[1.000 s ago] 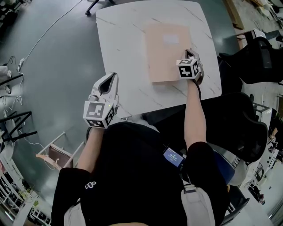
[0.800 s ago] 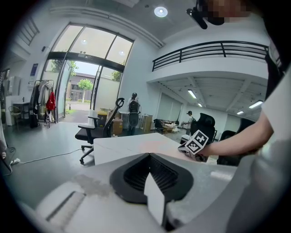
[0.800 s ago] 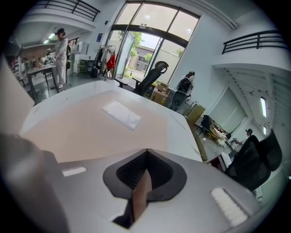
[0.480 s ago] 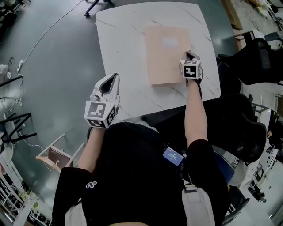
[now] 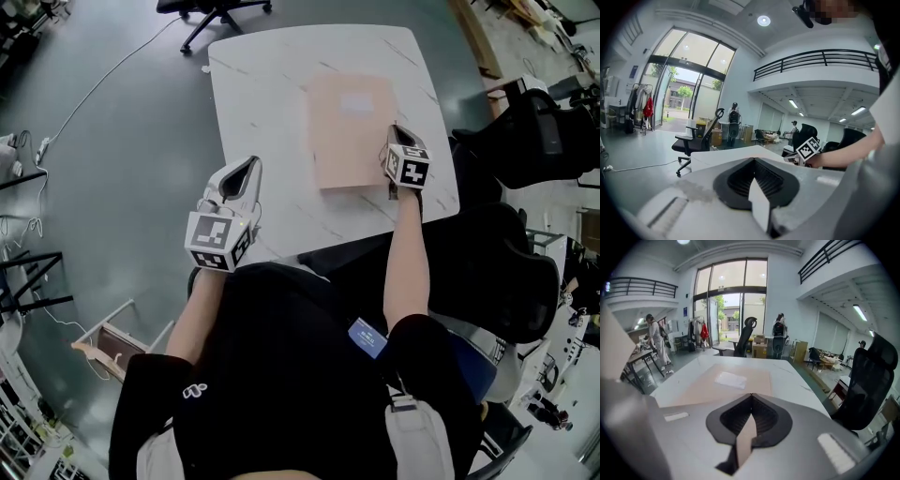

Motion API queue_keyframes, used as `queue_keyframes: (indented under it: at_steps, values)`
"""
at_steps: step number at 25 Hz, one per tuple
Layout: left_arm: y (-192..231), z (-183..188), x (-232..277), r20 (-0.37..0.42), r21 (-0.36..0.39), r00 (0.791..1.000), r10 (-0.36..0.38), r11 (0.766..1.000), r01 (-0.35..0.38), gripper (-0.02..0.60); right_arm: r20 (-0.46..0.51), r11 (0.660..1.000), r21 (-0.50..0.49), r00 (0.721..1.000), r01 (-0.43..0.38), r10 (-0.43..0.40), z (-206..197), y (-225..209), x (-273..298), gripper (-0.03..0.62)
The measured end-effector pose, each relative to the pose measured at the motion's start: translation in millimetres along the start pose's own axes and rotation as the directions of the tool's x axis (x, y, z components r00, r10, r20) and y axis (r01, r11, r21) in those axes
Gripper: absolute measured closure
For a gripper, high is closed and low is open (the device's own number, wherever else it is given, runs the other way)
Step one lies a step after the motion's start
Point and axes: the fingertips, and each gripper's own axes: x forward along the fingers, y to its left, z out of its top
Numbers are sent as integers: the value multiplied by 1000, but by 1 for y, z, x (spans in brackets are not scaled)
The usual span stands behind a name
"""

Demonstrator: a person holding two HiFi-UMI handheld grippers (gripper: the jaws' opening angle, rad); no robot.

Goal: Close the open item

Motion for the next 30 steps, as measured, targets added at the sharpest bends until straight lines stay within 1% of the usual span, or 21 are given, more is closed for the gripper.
queue_keyframes:
  at_steps: [3,5,7,10,14,16,18,20,21,24,27,30]
  values:
    - [-7,5,2,15,9,1000,-20,1000,20,580,130,998,43,991,-41,35,21,22,-33,603]
    - [-12,11,5,29,19,999,-41,999,41,580,218,995,59,974,-82,68,38,41,-58,603]
    - [-19,18,8,43,35,997,-65,997,64,580,299,990,68,950,-121,96,53,61,-83,603]
    - [-32,32,12,64,63,993,-104,993,100,580,394,983,74,910,-167,125,73,88,-121,603]
    - [-49,51,17,95,86,984,-149,986,141,580,505,972,44,845,-230,178,95,123,-168,604]
    - [-55,58,17,114,87,981,-159,985,150,580,532,970,37,827,-241,185,102,140,-185,605]
    - [-60,64,17,120,100,978,-168,983,156,580,555,969,56,814,-242,172,108,154,-198,605]
    - [-64,67,18,141,134,974,-176,978,158,580,572,968,76,805,-240,155,110,166,-206,605]
    - [-67,70,18,155,153,972,-179,976,156,580,575,970,81,806,-231,144,110,170,-209,605]
    - [-73,77,15,177,195,967,-184,969,149,580,562,980,69,819,-186,116,108,181,-213,605]
    - [-79,75,13,174,209,966,-193,965,155,580,549,985,52,829,-162,107,106,185,-217,605]
    - [-83,74,12,174,206,965,-195,966,158,580,549,986,47,829,-159,107,106,183,-221,605]
